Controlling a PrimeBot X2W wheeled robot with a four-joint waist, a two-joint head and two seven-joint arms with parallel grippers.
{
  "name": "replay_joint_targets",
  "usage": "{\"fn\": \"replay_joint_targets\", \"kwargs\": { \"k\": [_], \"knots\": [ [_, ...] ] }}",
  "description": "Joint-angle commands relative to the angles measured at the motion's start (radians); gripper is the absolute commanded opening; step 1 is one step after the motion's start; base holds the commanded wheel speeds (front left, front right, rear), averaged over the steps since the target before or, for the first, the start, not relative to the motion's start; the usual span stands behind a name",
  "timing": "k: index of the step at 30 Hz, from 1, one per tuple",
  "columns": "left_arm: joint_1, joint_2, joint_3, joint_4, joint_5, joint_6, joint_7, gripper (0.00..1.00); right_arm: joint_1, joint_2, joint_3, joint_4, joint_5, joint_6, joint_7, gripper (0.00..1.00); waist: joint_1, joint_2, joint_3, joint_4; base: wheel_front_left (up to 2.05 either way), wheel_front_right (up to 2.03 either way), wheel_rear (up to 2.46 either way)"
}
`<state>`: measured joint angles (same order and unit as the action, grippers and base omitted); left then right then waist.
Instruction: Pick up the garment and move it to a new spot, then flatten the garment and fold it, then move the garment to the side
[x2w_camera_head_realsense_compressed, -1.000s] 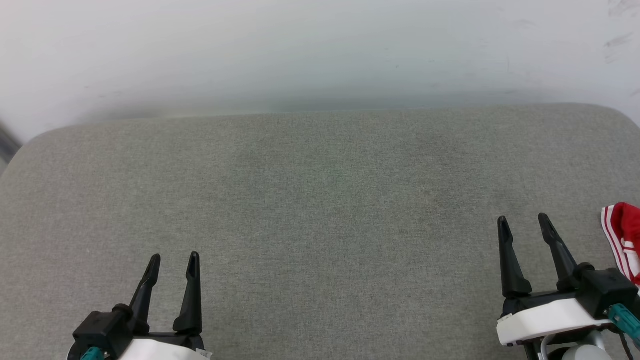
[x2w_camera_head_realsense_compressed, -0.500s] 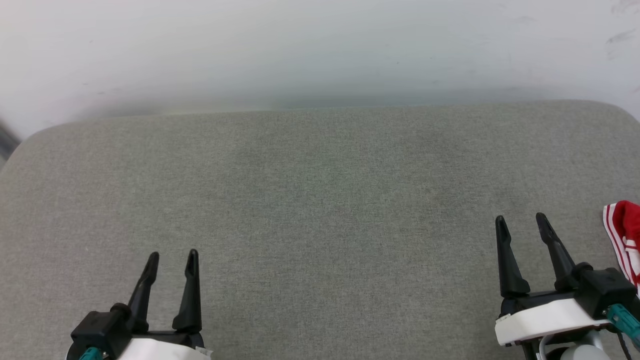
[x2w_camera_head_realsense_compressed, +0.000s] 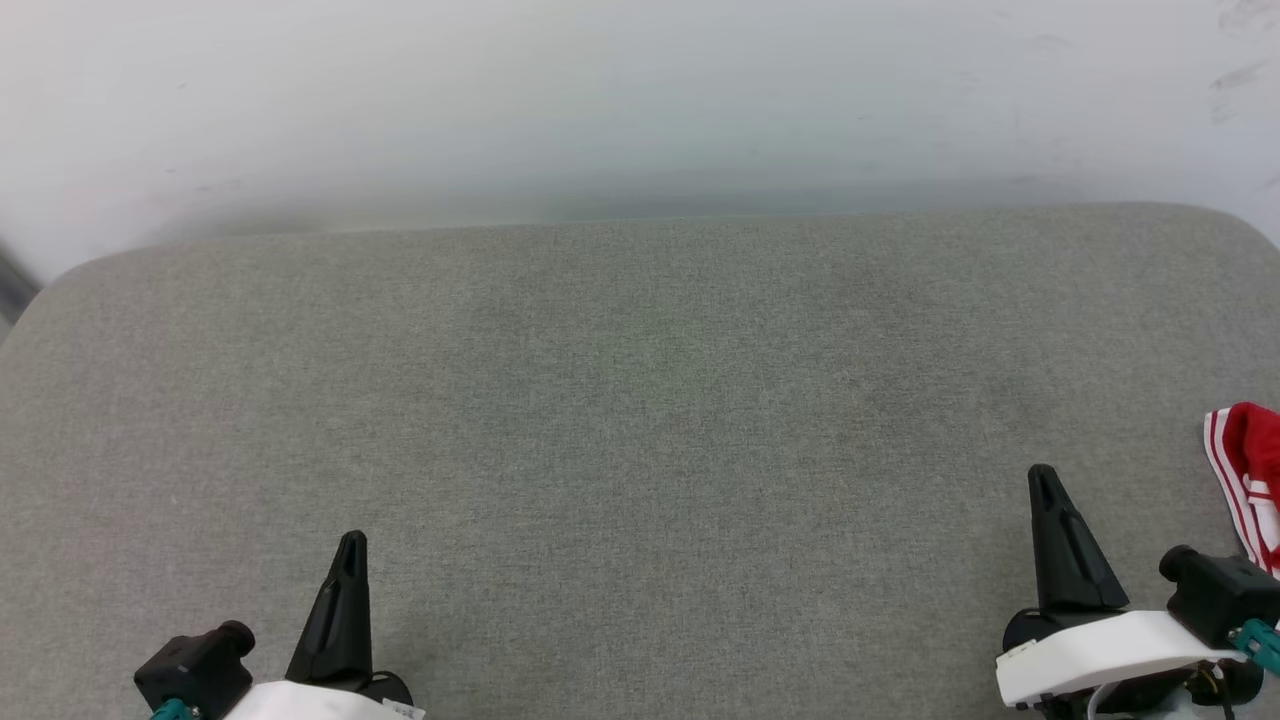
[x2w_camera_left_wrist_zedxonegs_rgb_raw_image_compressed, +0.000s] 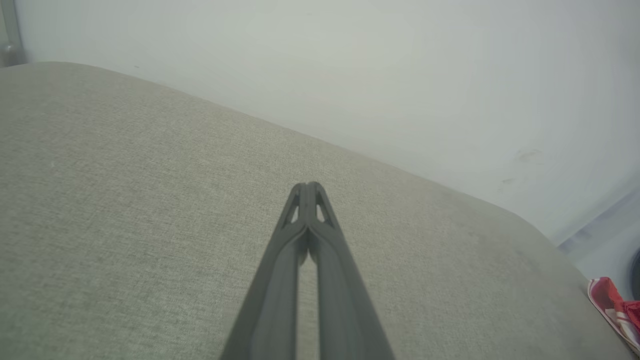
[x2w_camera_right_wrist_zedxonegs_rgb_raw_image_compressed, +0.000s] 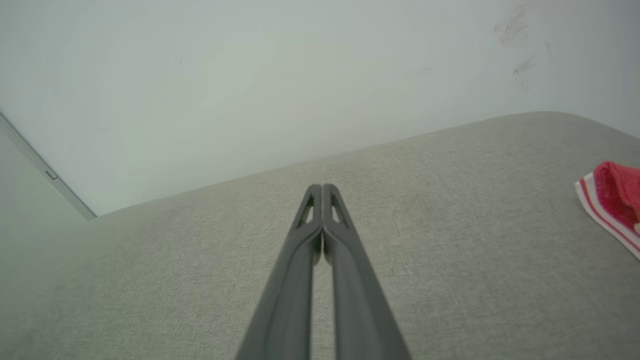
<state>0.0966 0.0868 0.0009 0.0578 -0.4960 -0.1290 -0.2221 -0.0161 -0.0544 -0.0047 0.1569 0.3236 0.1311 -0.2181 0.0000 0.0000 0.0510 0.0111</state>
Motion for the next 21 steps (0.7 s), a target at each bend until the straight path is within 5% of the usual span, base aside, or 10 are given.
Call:
{"fn": "replay_joint_targets", "kwargs": {
  "k": [1, 21],
  "knots": [
    [-0.027, 0.008, 0.003, -0.006, -0.048, 0.001, 0.009, 0.00, -0.024, -0.009, -0.002, -0.011, 0.055, 0.000, 0.009, 0.00, 0.0000, 0.0000, -0.001, 0.000, 0.00, 0.00, 0.00],
    [-0.077, 0.012, 0.012, 0.047, -0.336, -0.001, 0.077, 0.00, -0.045, -0.019, -0.012, 0.013, 0.383, 0.000, 0.077, 0.00, 0.0000, 0.0000, -0.009, -0.002, 0.00, 0.00, 0.00]
  ]
}}
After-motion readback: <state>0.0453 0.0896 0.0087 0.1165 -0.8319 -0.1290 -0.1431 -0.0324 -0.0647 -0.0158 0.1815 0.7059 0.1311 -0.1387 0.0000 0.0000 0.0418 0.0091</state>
